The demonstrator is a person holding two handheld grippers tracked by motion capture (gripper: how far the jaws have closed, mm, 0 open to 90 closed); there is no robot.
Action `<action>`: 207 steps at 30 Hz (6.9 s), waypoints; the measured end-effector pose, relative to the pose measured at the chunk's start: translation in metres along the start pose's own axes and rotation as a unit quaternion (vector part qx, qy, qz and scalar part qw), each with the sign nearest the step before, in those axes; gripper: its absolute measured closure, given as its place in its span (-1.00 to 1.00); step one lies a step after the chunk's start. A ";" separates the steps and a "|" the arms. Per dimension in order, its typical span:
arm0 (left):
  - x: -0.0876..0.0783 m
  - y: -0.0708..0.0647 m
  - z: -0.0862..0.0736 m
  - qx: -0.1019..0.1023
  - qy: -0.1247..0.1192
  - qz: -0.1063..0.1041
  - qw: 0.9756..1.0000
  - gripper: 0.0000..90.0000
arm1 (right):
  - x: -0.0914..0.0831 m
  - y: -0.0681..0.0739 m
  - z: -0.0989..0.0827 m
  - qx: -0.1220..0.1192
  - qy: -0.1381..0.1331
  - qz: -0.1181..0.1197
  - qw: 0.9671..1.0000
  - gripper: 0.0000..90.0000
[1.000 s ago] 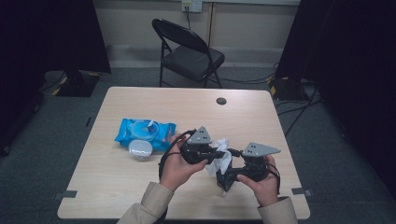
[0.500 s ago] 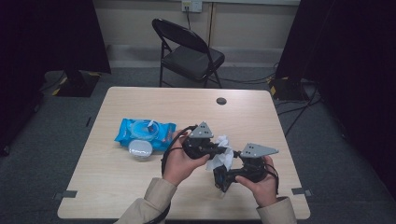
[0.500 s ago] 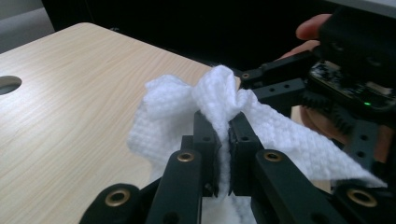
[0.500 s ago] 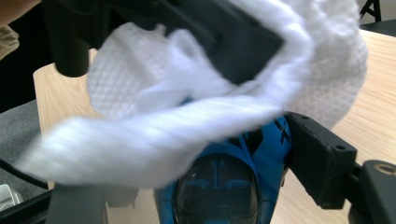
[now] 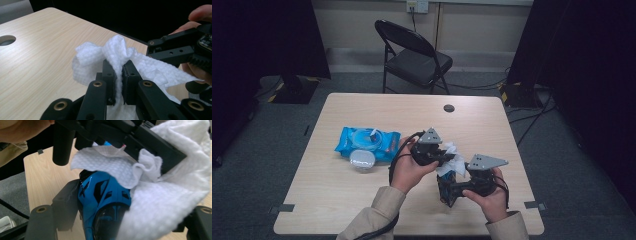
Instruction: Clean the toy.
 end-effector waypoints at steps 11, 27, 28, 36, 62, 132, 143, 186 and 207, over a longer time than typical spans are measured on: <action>-0.001 0.010 -0.004 -0.007 0.003 0.037 0.999 0.85 | -0.002 0.002 0.002 -0.003 -0.003 0.006 1.000 -0.41; -0.038 0.021 -0.015 -0.053 -0.043 0.011 0.998 0.89 | -0.013 -0.010 0.002 0.011 -0.017 -0.013 1.000 -0.41; -0.041 0.021 -0.015 -0.052 -0.046 0.008 0.998 0.89 | -0.013 -0.011 0.002 0.012 -0.016 -0.015 1.000 -0.41; -0.038 0.008 -0.029 -0.044 -0.028 -0.033 0.998 0.89 | -0.014 -0.012 0.002 0.011 -0.020 -0.018 1.000 -0.41; -0.006 -0.017 -0.074 0.029 0.061 -0.061 0.996 0.88 | -0.015 -0.015 0.002 0.023 -0.021 -0.010 0.999 -0.41; -0.028 -0.005 -0.043 -0.009 -0.007 -0.066 0.998 0.87 | -0.015 -0.020 -0.001 0.035 -0.026 -0.011 0.999 -0.41; -0.015 -0.008 -0.051 0.000 0.012 -0.064 0.998 0.87 | -0.015 -0.018 0.000 0.036 -0.027 -0.007 0.999 -0.41; 0.012 -0.015 -0.102 -0.002 0.080 -0.073 0.994 0.88 | -0.021 -0.021 0.005 0.048 -0.047 -0.018 0.998 -0.41; -0.041 0.011 -0.043 0.002 0.009 -0.037 0.999 0.89 | -0.019 -0.026 -0.001 0.052 -0.038 -0.022 0.998 -0.41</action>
Point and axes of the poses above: each handheld gripper's, and its own axes: x roughly forward along the jaws, z roughly out of its top, y roughly to its left, the point moved 6 cm from there along x, roughly forward along the jaws, and after that the axes turned 4 degrees about z, right-handed, at the moved point
